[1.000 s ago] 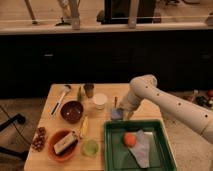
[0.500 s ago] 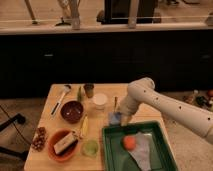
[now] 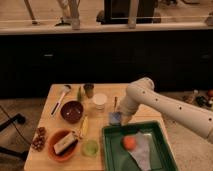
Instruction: Place sponge in plastic cup
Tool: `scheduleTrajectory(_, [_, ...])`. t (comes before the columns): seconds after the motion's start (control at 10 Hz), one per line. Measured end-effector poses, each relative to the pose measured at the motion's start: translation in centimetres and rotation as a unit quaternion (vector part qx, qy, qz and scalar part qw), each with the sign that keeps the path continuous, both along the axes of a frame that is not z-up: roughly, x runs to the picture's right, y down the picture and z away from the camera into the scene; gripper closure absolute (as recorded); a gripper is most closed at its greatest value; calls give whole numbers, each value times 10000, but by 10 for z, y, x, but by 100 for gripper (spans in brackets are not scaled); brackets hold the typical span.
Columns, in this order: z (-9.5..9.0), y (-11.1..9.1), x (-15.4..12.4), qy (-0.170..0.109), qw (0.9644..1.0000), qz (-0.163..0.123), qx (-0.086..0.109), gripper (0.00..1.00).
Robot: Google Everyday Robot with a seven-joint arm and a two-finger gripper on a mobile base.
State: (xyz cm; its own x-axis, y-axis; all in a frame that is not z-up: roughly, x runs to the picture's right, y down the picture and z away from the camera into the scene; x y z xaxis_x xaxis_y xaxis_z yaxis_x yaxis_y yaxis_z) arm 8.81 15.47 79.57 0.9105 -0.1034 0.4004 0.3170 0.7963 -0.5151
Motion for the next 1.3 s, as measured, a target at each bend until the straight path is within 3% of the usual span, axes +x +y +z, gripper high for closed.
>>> scheduleTrajectory(0.4, [-6,-8,-4,-231,9995,-204,46,98])
scheduleTrajectory(0.6, [-12,-6,-12,-564,9977,-359,-62,98])
scheduleTrajectory(1.0, [-23,0,-32,-1217,9896,-735,-238,98])
scheduleTrajectory(1.3, [-32,4,-49,-1753,9776,-1135,-265,98])
